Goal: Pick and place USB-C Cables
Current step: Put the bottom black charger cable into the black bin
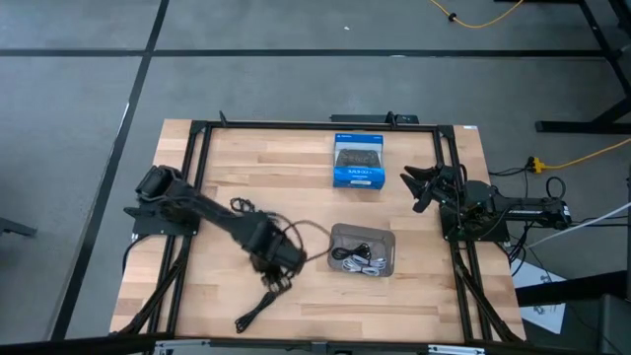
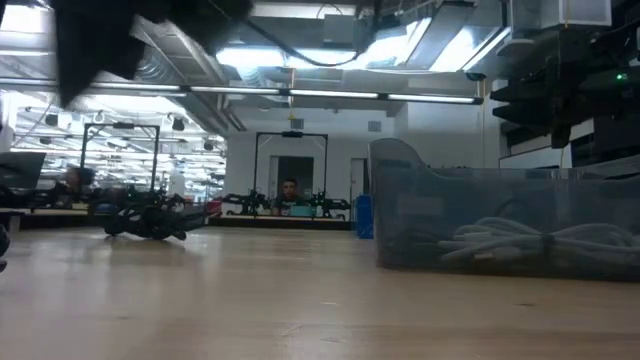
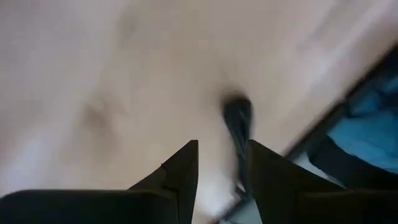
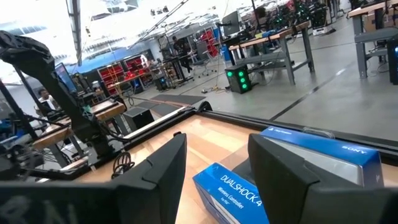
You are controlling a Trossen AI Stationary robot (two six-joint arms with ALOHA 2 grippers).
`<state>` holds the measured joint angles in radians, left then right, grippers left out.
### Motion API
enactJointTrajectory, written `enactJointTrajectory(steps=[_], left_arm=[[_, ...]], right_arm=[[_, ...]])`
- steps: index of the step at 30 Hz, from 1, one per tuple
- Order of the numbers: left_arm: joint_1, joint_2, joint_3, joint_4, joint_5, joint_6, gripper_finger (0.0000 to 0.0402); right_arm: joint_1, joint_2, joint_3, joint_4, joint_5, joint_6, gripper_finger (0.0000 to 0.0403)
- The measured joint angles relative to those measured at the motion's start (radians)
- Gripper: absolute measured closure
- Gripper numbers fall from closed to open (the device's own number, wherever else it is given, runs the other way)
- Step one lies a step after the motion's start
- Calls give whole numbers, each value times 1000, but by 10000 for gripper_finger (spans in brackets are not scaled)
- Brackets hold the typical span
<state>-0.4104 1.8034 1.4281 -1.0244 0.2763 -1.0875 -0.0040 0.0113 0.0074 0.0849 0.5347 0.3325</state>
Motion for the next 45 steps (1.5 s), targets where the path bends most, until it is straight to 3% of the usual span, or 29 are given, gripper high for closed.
enactJointTrajectory(steps=[4,11,14,19,31,45], left_arm=[[-93,14,0,8,66,-178,277],[-203,43,-1,147,398,-382,277],[-228,43,-1,294,361,-449,277],[-247,56,0,369,146,-482,277],[-258,206,-2,410,307,-422,277],[-270,222,-2,239,193,-369,276]], right_arm=[[0,0,0,0,-8,0,226],[0,0,0,-1,-8,0,226],[0,0,0,0,-8,0,226],[0,0,0,0,-8,-4,226],[0,3,0,-2,-32,-3,226],[0,3,0,-1,-32,-4,226]])
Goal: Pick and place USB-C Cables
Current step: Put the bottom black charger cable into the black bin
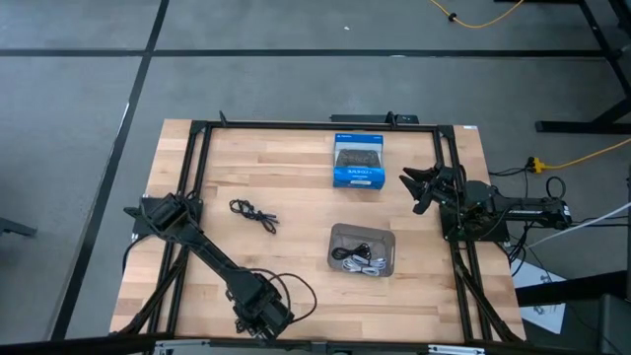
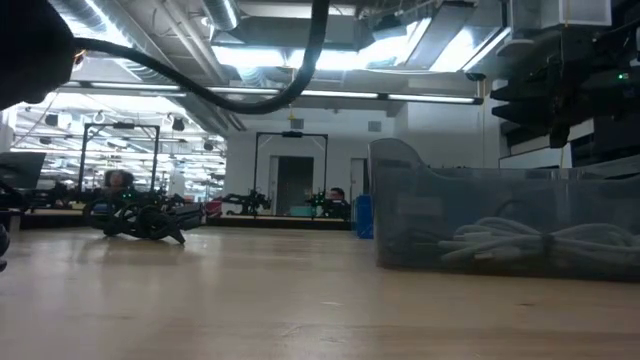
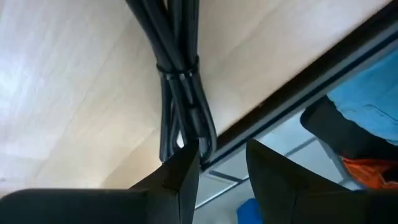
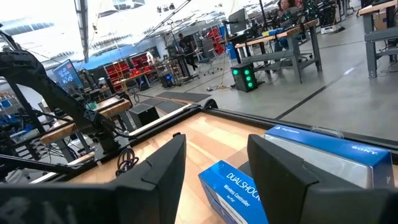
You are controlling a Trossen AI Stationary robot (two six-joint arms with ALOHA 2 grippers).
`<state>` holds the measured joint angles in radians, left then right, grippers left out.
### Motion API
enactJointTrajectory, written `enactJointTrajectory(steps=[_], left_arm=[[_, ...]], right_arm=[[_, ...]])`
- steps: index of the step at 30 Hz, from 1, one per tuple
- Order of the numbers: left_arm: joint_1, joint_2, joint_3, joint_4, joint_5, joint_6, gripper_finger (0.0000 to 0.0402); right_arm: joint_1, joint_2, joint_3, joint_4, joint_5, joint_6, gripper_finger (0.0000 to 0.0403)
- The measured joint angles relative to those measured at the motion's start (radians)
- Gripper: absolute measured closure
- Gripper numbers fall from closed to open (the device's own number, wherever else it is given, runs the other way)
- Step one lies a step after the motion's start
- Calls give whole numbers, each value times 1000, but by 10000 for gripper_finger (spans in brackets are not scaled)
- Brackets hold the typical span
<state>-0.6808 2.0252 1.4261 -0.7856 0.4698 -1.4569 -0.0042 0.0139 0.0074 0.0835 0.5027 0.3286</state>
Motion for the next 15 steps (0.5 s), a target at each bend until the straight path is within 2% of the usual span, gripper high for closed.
enactJointTrajectory(steps=[11,15], left_arm=[[42,69,2,-127,-88,134,276],[85,65,3,-172,-167,182,276]], right_arm=[[0,0,0,1,0,-24,226],[0,0,0,1,0,-24,226]])
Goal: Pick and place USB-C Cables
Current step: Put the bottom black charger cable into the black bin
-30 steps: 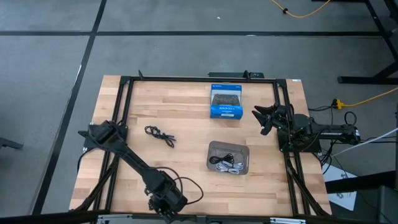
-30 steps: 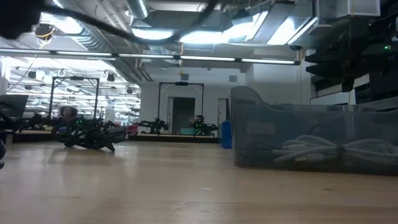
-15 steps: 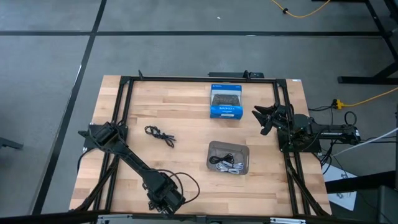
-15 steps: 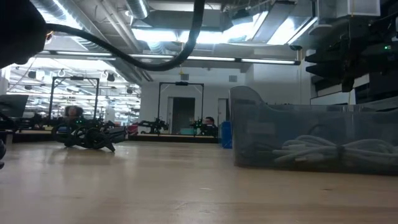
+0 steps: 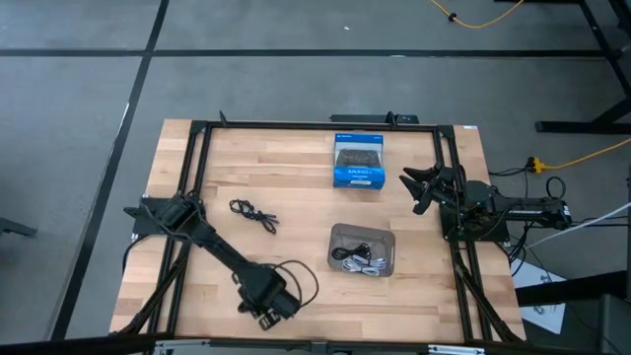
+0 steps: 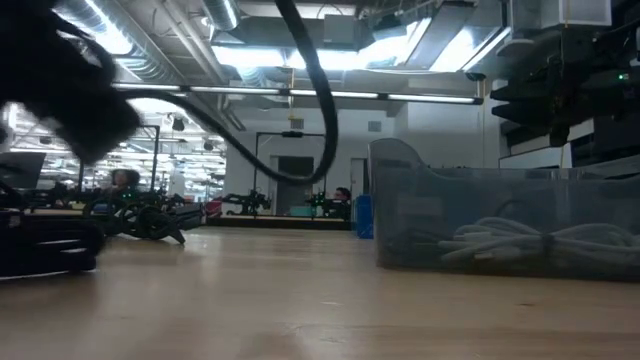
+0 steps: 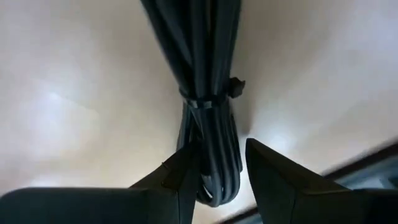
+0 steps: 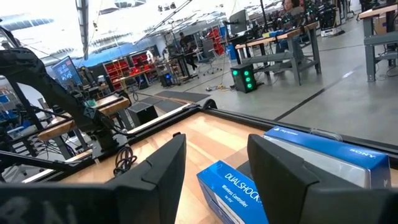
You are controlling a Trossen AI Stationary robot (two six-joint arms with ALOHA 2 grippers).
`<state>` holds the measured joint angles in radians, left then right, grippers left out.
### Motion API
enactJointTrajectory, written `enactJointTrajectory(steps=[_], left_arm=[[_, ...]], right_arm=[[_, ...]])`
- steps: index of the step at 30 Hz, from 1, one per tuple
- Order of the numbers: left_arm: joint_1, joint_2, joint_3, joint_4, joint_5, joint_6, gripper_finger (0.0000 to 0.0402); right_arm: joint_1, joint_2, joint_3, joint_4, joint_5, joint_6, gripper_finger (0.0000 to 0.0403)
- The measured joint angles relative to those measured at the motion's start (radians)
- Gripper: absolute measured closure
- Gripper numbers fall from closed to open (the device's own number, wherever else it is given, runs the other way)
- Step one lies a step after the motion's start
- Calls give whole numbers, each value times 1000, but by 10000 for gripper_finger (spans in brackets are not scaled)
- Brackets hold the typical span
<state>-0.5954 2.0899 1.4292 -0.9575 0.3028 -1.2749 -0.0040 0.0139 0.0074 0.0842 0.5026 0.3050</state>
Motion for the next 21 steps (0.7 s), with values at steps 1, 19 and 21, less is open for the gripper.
enactJointTrajectory(steps=[1,19,21], left_arm=[[13,0,0,-13,-25,2,276],[120,-24,40,-290,-104,181,364],[114,-57,85,-371,-120,177,364]], right_arm=[[0,0,0,0,0,0,226],[0,0,0,0,-1,0,226],[0,0,0,0,0,0,226]])
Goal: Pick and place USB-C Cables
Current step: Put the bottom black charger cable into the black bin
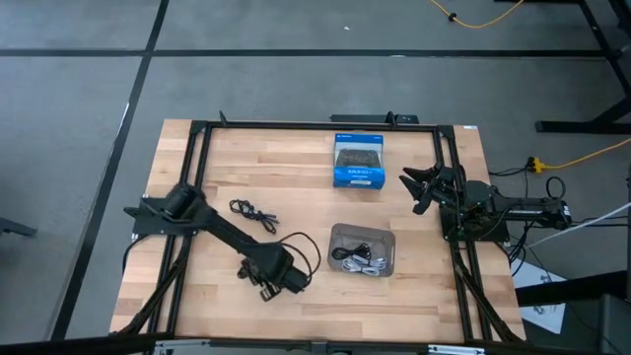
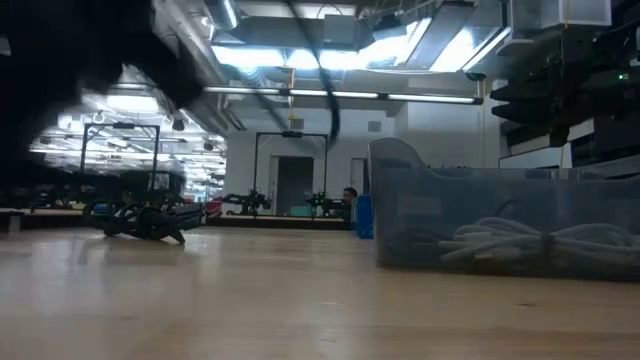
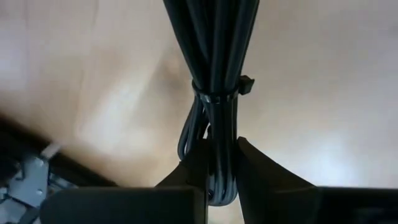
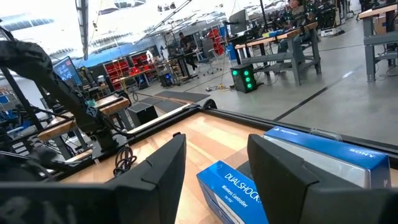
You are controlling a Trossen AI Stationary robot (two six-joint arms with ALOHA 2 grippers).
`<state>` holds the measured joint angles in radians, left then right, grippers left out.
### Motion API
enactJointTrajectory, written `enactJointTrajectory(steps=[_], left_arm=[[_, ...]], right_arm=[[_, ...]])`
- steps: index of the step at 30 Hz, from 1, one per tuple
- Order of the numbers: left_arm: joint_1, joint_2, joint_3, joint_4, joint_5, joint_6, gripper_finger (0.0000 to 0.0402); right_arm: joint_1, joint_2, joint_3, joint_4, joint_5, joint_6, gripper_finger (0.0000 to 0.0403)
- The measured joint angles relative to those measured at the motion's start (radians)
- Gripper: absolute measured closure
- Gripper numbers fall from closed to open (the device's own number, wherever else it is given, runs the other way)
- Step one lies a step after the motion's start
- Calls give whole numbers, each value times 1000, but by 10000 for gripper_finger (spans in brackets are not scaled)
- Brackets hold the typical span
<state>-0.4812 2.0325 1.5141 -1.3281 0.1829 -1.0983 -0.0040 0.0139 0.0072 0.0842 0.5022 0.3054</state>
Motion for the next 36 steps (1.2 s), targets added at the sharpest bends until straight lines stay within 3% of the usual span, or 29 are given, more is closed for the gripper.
enactJointTrajectory(steps=[3,8,11,13,16,18,22,27,32,36], left_arm=[[-2,-25,76,-115,-59,-15,364],[34,-59,216,-148,-330,18,364],[76,-56,278,-73,-482,155,364],[120,-59,282,81,-536,285,364],[192,-53,280,369,-515,536,364],[233,-38,283,572,-445,684,364],[288,-3,281,789,-300,827,364],[304,34,282,764,-266,838,364],[301,105,280,793,-163,804,364],[304,130,280,813,-163,767,349]], right_arm=[[0,0,0,0,0,0,226],[0,0,0,0,0,0,226],[0,0,0,0,2,0,226],[0,0,0,1,9,0,226],[0,0,0,2,77,4,226],[0,0,0,2,132,4,226],[-1,0,0,1,169,4,226],[0,3,0,3,169,4,226],[0,4,0,5,170,3,226],[-1,4,0,-1,161,5,226]])
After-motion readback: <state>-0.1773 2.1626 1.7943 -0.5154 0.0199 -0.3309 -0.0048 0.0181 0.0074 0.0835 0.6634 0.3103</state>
